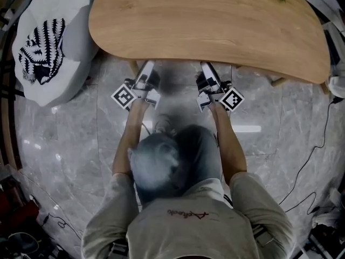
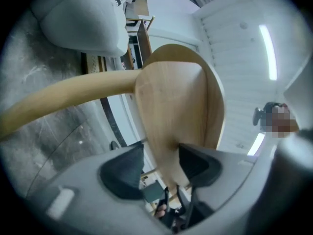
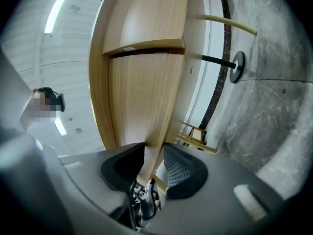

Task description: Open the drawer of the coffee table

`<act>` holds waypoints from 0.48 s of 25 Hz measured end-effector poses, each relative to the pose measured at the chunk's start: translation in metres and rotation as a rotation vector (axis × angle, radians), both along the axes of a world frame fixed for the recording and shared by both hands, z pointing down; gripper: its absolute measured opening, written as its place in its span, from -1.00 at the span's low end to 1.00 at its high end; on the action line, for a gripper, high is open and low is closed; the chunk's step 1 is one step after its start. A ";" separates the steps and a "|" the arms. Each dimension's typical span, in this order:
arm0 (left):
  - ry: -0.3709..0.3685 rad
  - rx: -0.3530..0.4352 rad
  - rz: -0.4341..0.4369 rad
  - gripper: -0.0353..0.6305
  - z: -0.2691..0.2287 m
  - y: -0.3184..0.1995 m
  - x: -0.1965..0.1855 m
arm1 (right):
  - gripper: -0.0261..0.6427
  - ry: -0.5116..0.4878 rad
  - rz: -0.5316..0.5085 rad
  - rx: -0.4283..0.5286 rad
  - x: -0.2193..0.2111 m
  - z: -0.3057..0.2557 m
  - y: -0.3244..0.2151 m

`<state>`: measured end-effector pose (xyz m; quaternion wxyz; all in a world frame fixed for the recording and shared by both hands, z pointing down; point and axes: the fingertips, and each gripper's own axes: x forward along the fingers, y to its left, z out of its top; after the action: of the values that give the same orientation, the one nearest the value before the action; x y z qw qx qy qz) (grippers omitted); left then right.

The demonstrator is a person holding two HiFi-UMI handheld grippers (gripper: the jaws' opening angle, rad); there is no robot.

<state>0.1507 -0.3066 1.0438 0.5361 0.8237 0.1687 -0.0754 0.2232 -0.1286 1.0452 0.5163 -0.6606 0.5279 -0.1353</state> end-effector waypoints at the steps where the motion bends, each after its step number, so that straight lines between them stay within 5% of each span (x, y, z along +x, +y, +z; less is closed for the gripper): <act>1: 0.016 0.005 0.001 -0.32 -0.003 0.000 -0.001 | -0.55 -0.007 0.002 -0.001 0.000 0.001 0.000; 12: 0.017 0.041 0.029 -0.40 -0.002 0.007 -0.017 | -0.60 -0.016 -0.003 0.012 -0.014 0.002 0.007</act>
<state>0.1340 -0.2994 1.0419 0.5184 0.8315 0.1866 -0.0713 0.2093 -0.1215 1.0471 0.5244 -0.6555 0.5255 -0.1382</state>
